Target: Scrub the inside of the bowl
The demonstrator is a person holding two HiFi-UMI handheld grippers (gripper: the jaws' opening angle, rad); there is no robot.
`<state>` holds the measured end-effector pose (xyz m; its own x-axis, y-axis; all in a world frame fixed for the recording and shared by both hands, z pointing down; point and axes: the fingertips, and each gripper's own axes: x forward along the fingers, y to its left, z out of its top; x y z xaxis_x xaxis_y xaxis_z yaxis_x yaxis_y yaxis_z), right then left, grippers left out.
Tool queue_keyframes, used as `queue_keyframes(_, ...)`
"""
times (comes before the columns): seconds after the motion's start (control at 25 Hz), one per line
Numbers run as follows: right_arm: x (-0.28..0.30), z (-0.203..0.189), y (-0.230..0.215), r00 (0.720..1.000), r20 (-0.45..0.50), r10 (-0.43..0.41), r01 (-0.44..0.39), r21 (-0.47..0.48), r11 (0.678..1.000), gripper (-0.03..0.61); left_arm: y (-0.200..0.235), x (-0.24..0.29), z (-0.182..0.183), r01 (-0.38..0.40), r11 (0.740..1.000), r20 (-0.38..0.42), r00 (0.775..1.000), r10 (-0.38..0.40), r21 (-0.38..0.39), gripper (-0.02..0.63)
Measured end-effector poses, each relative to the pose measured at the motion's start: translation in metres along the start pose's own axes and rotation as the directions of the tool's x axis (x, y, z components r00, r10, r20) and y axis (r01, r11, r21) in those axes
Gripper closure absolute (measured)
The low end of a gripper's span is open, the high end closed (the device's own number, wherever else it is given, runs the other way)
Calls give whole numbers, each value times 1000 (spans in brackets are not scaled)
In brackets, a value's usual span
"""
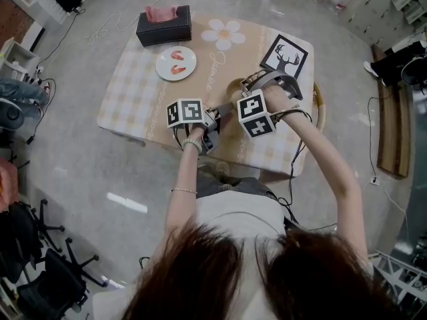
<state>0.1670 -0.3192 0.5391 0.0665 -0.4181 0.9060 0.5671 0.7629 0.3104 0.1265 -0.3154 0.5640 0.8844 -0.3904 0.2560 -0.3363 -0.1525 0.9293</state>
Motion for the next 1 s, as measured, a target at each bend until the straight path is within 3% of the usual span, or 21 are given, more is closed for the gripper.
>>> queue_keyframes(1.0, 16, -15, -30, 999, -22, -32, 32, -10, 999, 483, 1, 1, -5, -9, 1000, 9, 1000, 10, -11, 483)
